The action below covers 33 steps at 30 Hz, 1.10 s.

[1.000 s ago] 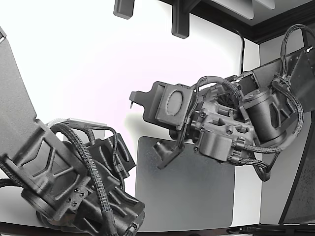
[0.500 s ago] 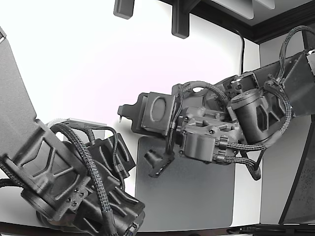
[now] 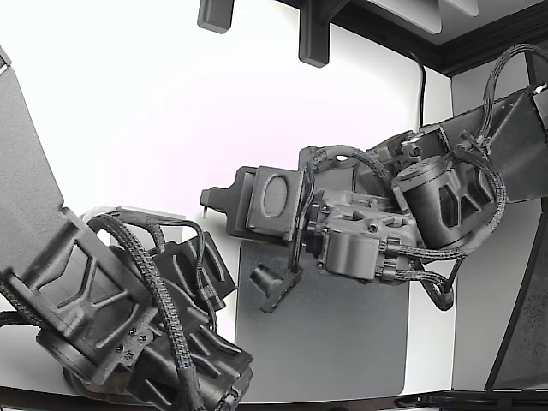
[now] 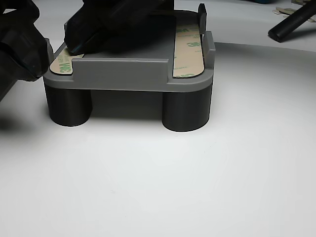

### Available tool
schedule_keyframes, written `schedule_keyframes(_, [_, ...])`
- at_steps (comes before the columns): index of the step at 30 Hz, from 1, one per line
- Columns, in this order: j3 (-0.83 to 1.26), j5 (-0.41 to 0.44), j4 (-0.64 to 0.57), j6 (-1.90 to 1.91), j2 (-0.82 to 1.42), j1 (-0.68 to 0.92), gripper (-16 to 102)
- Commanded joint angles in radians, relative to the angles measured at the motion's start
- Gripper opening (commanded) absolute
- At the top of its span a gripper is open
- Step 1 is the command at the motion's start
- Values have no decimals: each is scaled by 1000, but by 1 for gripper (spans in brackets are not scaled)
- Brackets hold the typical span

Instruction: Peel off protective film from adhesive tape.

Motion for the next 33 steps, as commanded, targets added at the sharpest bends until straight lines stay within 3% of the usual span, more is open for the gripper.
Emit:
schedule_keyframes(1, [-29, 0, -12, 8, 8, -8, -10])
schedule_keyframes(12, [-101, 25, -23, 72, -110, -17, -9])
schedule_keyframes(25, [-83, 3, -18, 91, -81, -9, 0])
schedule_keyframes(33, [-78, 0, -21, 104, -87, -9, -6])
